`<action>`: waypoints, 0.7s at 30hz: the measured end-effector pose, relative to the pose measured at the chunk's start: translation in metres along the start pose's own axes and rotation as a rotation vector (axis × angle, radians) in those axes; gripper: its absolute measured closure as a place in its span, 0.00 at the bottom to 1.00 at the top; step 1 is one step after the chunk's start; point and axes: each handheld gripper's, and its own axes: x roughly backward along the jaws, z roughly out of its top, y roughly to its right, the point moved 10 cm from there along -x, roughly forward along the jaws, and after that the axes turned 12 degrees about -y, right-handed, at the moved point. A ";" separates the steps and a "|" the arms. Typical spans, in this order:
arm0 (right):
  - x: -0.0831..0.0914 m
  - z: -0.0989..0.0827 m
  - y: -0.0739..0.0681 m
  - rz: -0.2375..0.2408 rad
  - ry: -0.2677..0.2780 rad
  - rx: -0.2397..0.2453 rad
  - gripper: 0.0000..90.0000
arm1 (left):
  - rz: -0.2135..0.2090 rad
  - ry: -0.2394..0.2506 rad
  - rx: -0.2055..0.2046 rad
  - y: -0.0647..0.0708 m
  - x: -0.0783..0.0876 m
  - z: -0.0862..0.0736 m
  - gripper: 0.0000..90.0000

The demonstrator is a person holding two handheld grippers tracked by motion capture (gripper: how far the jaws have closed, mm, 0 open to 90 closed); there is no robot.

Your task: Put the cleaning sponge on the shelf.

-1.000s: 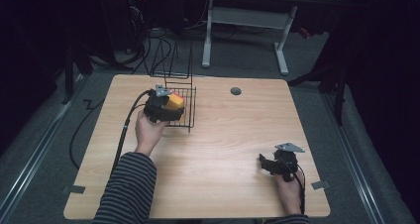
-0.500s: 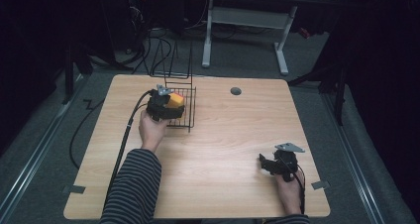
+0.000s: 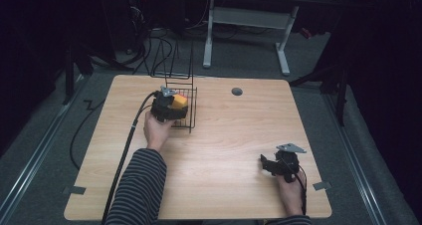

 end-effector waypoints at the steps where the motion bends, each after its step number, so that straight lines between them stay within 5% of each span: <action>1: 0.000 0.000 0.000 0.000 0.000 -0.001 0.24 | 0.002 0.000 0.000 0.000 -0.001 0.000 0.26; 21: 0.000 0.000 0.000 0.000 0.000 -0.001 0.24 | -0.015 -0.016 0.039 -0.003 -0.006 -0.002 0.20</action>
